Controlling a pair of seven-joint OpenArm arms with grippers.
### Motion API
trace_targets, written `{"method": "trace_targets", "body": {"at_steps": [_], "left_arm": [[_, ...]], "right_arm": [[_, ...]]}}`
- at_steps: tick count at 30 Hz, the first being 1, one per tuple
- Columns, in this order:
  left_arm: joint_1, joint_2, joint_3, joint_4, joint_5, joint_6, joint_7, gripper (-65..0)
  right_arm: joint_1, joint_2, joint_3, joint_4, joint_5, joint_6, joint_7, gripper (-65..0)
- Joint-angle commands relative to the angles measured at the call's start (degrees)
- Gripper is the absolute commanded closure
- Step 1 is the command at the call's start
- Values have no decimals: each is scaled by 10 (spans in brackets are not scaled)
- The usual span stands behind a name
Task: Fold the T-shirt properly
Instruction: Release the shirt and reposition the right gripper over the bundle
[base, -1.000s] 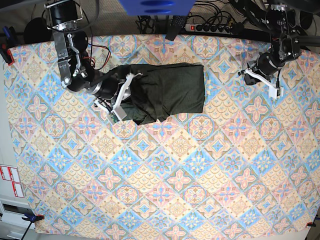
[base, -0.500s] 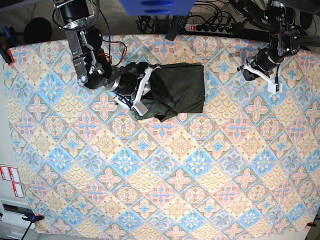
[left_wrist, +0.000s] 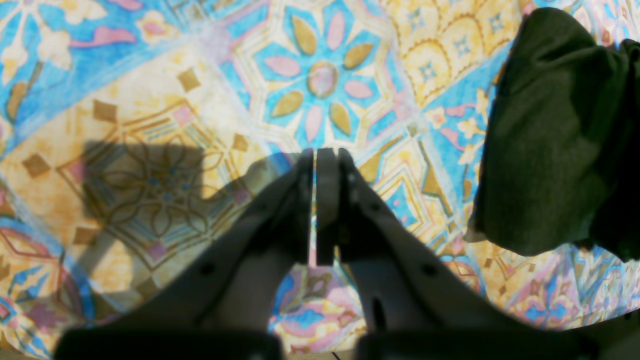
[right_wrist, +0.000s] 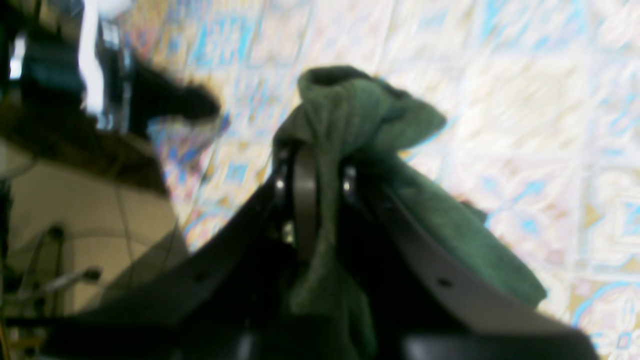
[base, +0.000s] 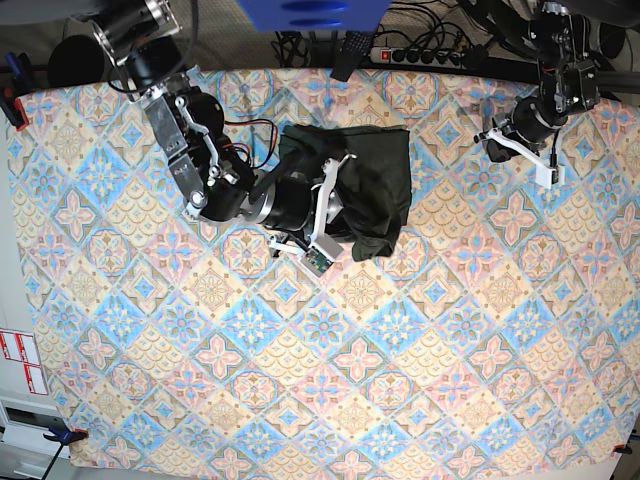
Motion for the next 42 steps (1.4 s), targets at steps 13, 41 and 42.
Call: {"method": "trace_targets", "body": {"at_steps": [13,41,42], "left_arm": [[-1,-8,-3,11,-9,-3,-7,0],[-4,-8,-3,11,-8,-3,-7,0],[-4,-8,-3,11,-8,-3,-7,0]], "right_arm": [[21,-2,-7,-58,8,4,5,-23],[26,-17,53,-80,7,4,8,-189],[25,-17,62,-81,7,4,8,-186]]}}
